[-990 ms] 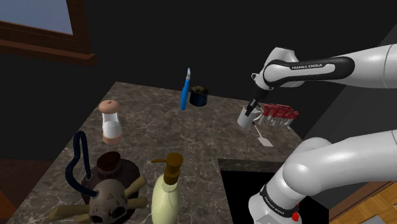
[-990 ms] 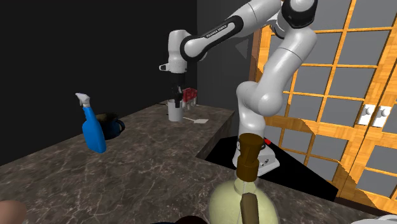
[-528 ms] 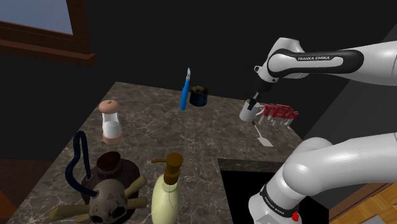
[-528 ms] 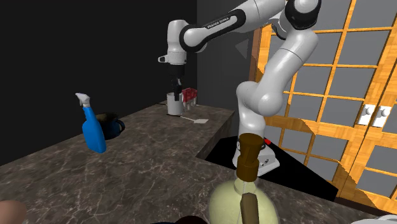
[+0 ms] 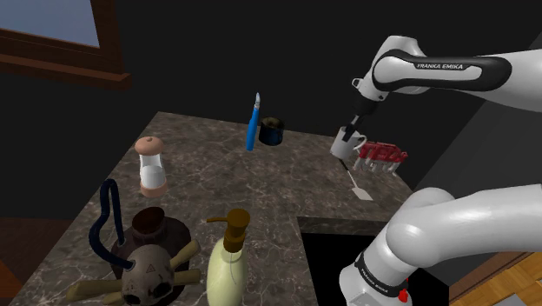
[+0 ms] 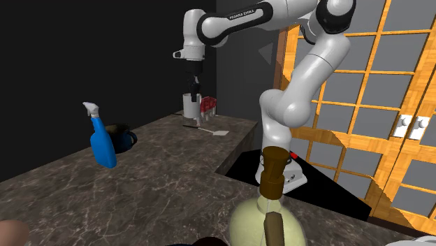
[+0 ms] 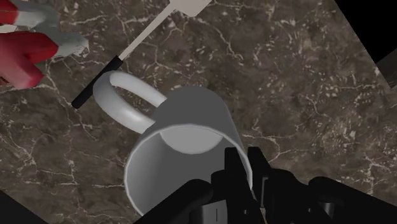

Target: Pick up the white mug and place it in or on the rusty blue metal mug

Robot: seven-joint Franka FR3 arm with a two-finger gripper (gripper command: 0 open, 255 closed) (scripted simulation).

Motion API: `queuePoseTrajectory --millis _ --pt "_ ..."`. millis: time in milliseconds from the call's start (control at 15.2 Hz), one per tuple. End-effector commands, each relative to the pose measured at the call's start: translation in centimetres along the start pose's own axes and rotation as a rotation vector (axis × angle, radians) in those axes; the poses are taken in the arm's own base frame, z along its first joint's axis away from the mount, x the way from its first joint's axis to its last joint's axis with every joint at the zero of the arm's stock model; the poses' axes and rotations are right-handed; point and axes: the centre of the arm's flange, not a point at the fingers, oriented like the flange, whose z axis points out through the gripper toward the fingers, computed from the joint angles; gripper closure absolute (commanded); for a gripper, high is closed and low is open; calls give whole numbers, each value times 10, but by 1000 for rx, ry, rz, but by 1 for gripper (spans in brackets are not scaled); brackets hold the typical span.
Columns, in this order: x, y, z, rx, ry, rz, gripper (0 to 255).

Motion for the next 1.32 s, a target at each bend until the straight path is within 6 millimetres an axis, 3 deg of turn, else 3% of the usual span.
queuePoseTrajectory --millis 0,528,1254 --pt "1 0 -11 0 0 0 255" --pt "3 0 -50 0 0 0 255" --pt "147 14 -63 0 0 0 255"
